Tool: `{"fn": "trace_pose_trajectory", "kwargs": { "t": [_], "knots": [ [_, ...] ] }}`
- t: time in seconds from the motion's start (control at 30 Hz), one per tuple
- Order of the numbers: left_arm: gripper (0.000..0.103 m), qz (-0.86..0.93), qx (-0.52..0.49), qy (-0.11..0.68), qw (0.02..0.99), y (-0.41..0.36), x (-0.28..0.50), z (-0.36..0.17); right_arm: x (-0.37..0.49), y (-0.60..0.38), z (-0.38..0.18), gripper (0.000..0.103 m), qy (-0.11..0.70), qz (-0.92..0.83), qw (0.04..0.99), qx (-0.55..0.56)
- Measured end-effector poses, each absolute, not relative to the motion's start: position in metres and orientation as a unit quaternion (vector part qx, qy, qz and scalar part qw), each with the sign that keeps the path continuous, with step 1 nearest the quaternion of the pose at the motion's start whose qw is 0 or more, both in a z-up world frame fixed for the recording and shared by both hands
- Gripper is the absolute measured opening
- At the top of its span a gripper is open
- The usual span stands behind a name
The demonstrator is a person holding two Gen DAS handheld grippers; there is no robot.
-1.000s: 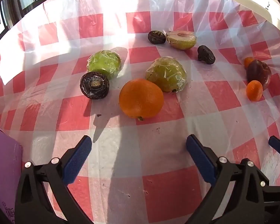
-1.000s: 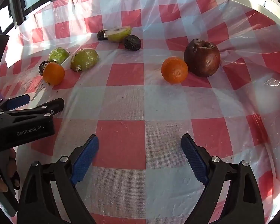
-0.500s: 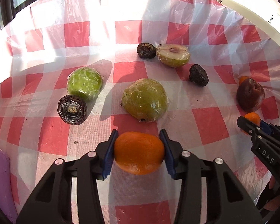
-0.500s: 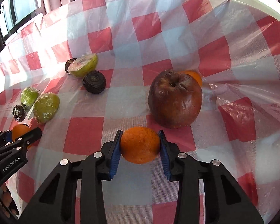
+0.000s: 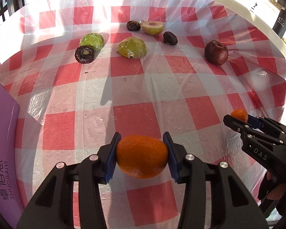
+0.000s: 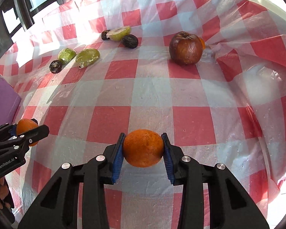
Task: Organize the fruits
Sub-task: 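Carry both oranges into the white box and open both grippers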
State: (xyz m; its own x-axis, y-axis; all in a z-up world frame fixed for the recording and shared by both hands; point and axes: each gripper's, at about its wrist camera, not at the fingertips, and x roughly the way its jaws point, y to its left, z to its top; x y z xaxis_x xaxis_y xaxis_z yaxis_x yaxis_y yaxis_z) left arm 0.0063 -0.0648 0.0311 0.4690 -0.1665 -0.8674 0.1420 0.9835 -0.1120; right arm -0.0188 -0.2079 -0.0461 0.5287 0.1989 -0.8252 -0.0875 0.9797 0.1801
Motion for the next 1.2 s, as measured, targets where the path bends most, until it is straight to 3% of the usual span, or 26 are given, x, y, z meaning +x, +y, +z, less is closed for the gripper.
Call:
{"fn": "trace_pose_trajectory", "kwargs": {
  "t": [0.27,0.57,0.8,1.2],
  "knots": [
    [0.046,-0.163,-0.003,0.47,0.867,-0.051,-0.018,0.08,-0.038,-0.181,-0.024,0.037,0.485,0.087,0.868,0.059],
    [0.046,-0.153,-0.025,0.412,0.898,0.041,-0.037,0.152,-0.047,-0.118,0.005,0.037,0.474,0.087,0.869,0.108],
    [0.046,-0.121,-0.031,0.42,0.899,0.118,-0.061,0.157,-0.062,-0.07,0.016,0.037,0.48,0.097,0.863,0.126],
    [0.046,-0.022,-0.064,0.447,0.892,0.248,-0.091,0.136,-0.067,0.082,0.116,0.037,0.385,0.275,0.879,0.054]
  ]
}}
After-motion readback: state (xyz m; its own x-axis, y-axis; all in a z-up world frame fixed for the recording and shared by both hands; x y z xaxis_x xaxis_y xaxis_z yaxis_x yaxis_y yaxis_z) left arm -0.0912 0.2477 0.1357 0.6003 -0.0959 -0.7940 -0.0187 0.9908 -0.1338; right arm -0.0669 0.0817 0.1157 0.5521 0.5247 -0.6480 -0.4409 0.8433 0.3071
